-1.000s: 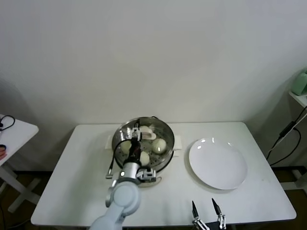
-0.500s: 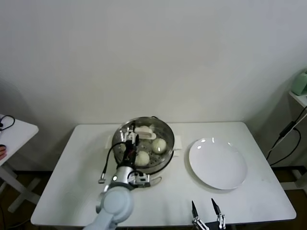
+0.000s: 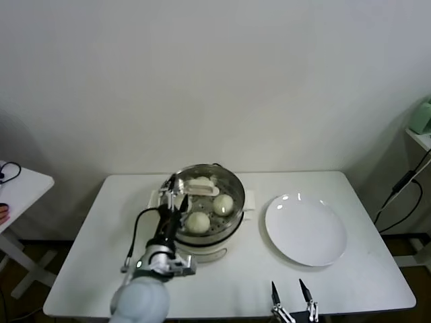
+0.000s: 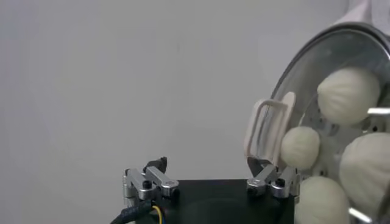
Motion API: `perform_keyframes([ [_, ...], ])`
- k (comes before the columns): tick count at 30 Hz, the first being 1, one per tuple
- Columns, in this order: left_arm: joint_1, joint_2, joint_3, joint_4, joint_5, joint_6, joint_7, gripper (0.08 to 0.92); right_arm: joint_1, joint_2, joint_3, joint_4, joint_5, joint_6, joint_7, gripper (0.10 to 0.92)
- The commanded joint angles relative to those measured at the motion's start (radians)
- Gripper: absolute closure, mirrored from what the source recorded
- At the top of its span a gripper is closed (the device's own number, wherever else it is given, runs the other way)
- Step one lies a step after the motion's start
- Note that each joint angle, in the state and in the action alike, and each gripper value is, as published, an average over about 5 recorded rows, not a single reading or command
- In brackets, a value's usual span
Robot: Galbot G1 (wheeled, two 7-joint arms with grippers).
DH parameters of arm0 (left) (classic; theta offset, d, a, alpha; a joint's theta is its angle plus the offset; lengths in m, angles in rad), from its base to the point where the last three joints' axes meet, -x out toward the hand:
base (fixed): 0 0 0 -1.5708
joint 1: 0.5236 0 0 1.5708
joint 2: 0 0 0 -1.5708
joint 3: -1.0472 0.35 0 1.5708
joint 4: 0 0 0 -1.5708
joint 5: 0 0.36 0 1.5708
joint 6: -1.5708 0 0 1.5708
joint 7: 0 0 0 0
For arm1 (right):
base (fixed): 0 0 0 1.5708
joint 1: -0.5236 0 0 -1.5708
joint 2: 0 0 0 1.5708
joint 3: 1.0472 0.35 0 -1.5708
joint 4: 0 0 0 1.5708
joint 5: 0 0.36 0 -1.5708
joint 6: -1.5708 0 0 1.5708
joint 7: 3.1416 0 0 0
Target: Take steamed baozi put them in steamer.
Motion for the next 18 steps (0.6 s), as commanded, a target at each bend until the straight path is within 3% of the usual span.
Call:
perform_keyframes([
  [1,0.165,-0.083,-0.271,-0.056,-0.864,-0.195,-0.137,0.177,0.002,-0.001,-0.002,0.000,-0.001,0.019,0.030,0.203],
  [8,0.260,-0.093,-0.489,0.123,-1.209,-0.468,-0.057,0.177,0.011,-0.001,0.000,-0.004,0.013,0.020,0.043,0.203],
  [14,0.265,-0.075,-0.546,0.314,-1.351,-0.636,-0.035,0.177,0.013,-0.006,0.001,-0.018,0.013,0.022,0.044,0.203],
  [18,0.258,-0.091,-0.566,0.367,-1.412,-0.689,-0.033,0.177,0.014,-0.005,0.001,-0.017,0.013,0.023,0.043,0.203],
])
